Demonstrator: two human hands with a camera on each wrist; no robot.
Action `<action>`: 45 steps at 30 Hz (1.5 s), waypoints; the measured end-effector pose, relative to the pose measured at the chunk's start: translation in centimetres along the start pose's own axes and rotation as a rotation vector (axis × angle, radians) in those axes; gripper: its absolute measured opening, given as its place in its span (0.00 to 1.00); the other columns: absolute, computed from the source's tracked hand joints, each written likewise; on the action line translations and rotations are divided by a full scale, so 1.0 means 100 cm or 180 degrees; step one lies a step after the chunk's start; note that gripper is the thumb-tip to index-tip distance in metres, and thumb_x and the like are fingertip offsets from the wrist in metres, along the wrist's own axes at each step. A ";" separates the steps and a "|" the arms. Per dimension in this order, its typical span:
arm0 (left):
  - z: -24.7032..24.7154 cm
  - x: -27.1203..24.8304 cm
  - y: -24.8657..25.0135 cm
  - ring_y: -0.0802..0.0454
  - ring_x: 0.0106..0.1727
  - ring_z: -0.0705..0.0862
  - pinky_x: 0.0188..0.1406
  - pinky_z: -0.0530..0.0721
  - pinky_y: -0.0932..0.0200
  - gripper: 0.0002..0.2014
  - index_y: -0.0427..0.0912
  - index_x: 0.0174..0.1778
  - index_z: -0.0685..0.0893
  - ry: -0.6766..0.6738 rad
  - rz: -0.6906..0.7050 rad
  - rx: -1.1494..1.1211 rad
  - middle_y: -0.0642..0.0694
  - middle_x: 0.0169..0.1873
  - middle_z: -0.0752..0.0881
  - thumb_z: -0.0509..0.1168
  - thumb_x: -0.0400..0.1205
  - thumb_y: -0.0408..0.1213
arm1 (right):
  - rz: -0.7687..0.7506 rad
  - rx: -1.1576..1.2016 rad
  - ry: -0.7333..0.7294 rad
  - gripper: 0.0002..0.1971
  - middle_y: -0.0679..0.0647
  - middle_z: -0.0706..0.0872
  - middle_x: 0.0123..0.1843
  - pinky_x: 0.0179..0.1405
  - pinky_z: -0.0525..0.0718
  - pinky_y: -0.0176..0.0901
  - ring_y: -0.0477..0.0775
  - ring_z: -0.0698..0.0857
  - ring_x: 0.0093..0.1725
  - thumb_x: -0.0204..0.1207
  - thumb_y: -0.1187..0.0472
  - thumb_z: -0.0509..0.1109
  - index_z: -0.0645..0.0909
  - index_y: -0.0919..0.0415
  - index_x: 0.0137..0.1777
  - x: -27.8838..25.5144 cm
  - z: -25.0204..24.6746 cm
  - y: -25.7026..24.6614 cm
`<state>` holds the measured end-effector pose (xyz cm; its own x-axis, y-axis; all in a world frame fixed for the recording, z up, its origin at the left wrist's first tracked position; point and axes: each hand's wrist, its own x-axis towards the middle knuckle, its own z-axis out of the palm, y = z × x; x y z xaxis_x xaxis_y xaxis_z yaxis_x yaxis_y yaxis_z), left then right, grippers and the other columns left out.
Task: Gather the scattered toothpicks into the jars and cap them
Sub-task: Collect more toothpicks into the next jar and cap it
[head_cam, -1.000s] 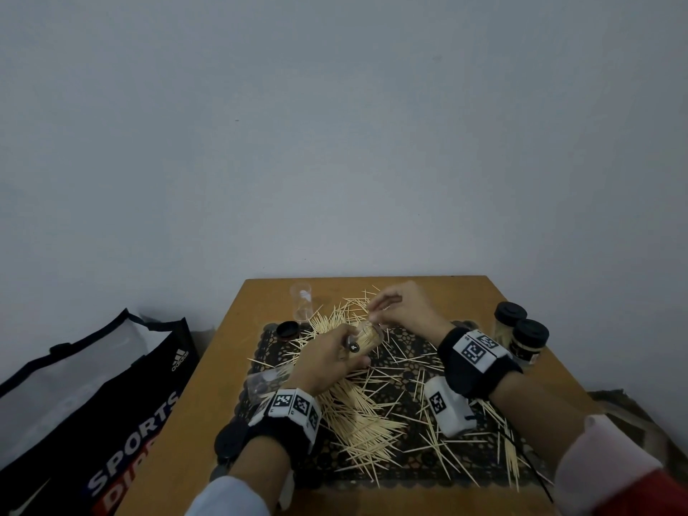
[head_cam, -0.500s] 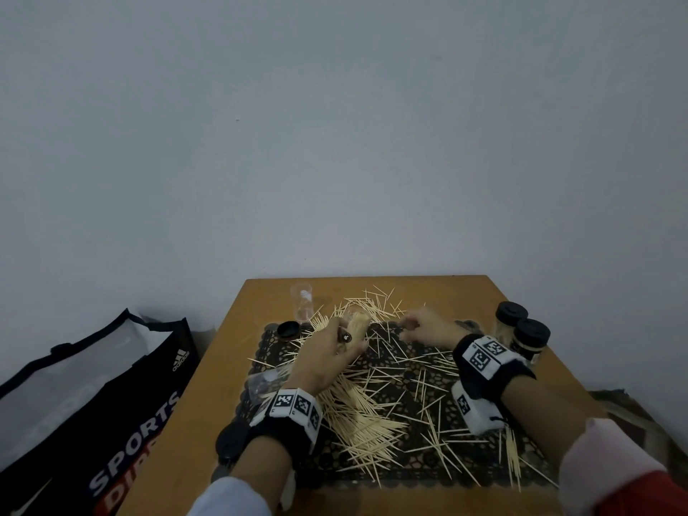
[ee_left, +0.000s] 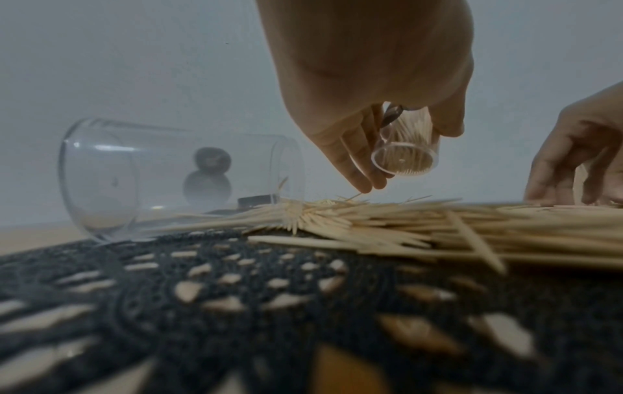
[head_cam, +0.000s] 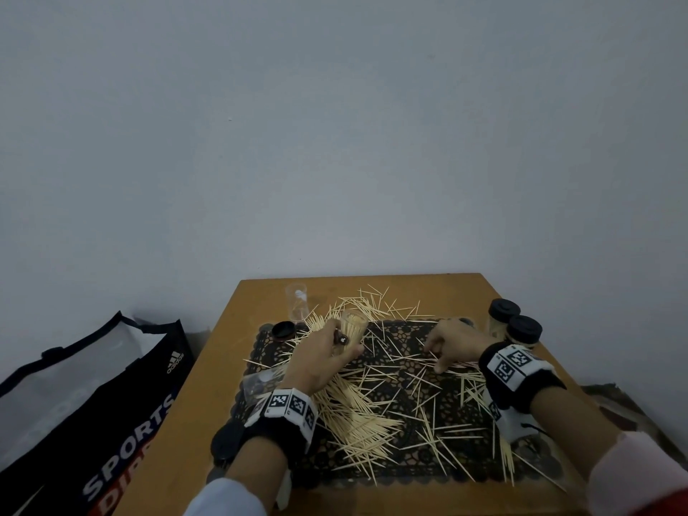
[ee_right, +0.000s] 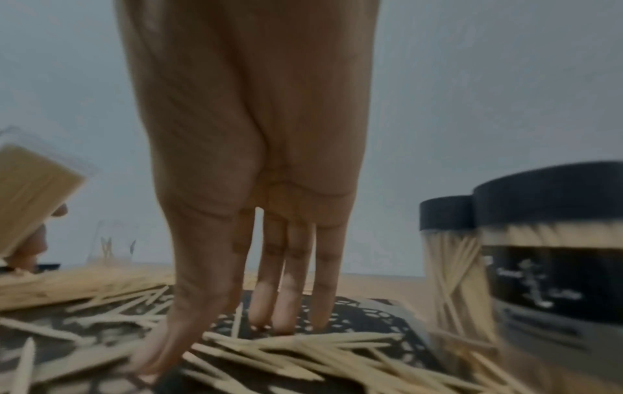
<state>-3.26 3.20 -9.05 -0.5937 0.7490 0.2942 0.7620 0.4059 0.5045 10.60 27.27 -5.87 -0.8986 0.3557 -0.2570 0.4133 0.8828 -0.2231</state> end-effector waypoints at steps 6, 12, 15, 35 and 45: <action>-0.001 -0.001 0.001 0.52 0.42 0.82 0.42 0.79 0.57 0.26 0.44 0.61 0.74 -0.0053 -0.0050 0.0001 0.52 0.44 0.83 0.63 0.80 0.63 | 0.0073 -0.0023 0.0175 0.31 0.52 0.88 0.60 0.50 0.81 0.32 0.50 0.85 0.57 0.61 0.60 0.86 0.83 0.61 0.66 -0.008 0.004 0.010; -0.001 -0.001 0.000 0.56 0.38 0.79 0.34 0.71 0.60 0.25 0.45 0.58 0.73 -0.0054 -0.0077 0.0072 0.56 0.38 0.79 0.63 0.80 0.64 | 0.0049 -0.0157 0.0203 0.12 0.51 0.91 0.51 0.38 0.76 0.26 0.47 0.87 0.50 0.66 0.65 0.82 0.91 0.59 0.50 -0.008 0.002 0.007; -0.001 -0.001 0.001 0.58 0.36 0.77 0.31 0.68 0.64 0.23 0.46 0.55 0.72 -0.0069 -0.0046 0.0075 0.58 0.36 0.78 0.63 0.80 0.63 | 0.0013 -0.0235 0.0203 0.11 0.50 0.92 0.50 0.37 0.78 0.25 0.46 0.88 0.49 0.69 0.66 0.80 0.91 0.59 0.51 -0.007 0.001 0.005; -0.003 -0.002 0.003 0.54 0.43 0.81 0.37 0.72 0.63 0.26 0.43 0.62 0.74 -0.0171 -0.0039 0.0000 0.52 0.46 0.83 0.63 0.80 0.61 | -0.0247 0.0186 0.0819 0.05 0.47 0.88 0.42 0.33 0.79 0.30 0.47 0.84 0.38 0.78 0.60 0.71 0.87 0.54 0.42 -0.002 -0.006 -0.018; 0.003 0.001 -0.003 0.55 0.42 0.83 0.39 0.78 0.60 0.24 0.49 0.57 0.72 -0.0237 0.0012 -0.0126 0.54 0.44 0.83 0.66 0.78 0.63 | -0.0925 0.5049 0.1169 0.10 0.60 0.90 0.50 0.57 0.87 0.46 0.57 0.90 0.50 0.78 0.67 0.69 0.81 0.70 0.57 -0.002 -0.019 -0.088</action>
<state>-3.43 3.26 -9.38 -0.5689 0.7879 0.2356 0.7525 0.3832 0.5357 6.85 20.06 -2.06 -0.8572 0.4975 0.1327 -0.2420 -0.1619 -0.9567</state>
